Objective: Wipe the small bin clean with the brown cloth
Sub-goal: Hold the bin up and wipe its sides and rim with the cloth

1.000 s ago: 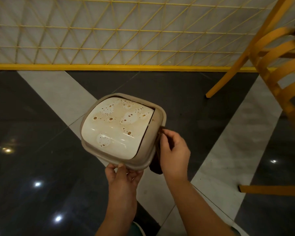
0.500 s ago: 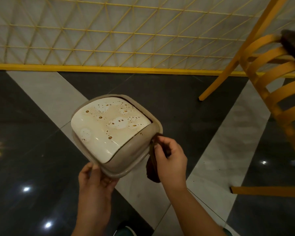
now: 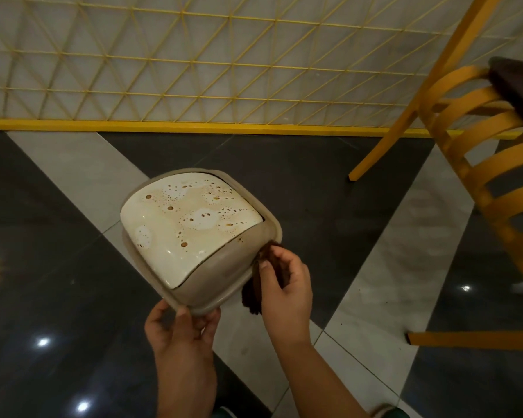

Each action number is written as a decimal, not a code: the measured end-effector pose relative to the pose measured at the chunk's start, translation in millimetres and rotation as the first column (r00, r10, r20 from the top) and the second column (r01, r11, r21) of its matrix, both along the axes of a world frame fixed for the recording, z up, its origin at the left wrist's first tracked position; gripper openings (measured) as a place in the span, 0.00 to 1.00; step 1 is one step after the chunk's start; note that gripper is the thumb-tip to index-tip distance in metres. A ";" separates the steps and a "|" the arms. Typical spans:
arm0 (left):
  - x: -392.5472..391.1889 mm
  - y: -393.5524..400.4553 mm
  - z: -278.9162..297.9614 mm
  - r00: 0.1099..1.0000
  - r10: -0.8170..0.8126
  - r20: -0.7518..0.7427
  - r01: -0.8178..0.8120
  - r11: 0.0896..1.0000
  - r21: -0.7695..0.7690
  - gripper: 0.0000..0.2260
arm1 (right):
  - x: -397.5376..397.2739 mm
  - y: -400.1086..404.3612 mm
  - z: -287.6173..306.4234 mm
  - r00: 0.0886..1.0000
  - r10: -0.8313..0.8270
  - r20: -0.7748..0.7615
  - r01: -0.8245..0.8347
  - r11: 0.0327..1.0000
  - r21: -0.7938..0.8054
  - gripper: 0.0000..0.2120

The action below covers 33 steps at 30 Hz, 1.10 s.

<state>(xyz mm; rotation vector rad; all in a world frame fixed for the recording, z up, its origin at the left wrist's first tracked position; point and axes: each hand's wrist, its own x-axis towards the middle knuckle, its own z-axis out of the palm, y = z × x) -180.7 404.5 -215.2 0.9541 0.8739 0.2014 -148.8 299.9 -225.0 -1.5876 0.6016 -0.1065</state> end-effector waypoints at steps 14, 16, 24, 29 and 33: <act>-1.7 2.7 -2.8 1.000 -0.014 -0.026 0.013 0.999 -0.046 0.14 | -9.0 -24.9 -3.4 0.964 0.263 0.051 -0.203 0.840 -0.503 0.09; -1.6 1.7 -3.3 0.999 -0.019 -0.031 0.018 0.999 -0.042 0.14 | 3.5 -33.6 -0.7 0.983 0.179 0.035 -0.137 0.856 -0.499 0.09; -2.6 1.4 -4.2 0.998 -0.056 -0.020 0.056 0.998 -0.011 0.14 | -31.4 -2.0 -9.5 0.864 0.502 0.048 -0.350 0.666 -0.658 0.12; -1.3 0.2 -4.9 0.998 -0.057 -0.021 0.057 0.998 -0.017 0.14 | 6.6 -38.9 2.1 0.950 0.313 -0.017 -0.249 0.719 -0.649 0.09; -1.5 -2.4 -7.3 0.999 -0.050 -0.021 0.050 0.999 -0.003 0.12 | -2.0 -23.6 3.7 0.952 0.304 -0.019 -0.240 0.712 -0.659 0.09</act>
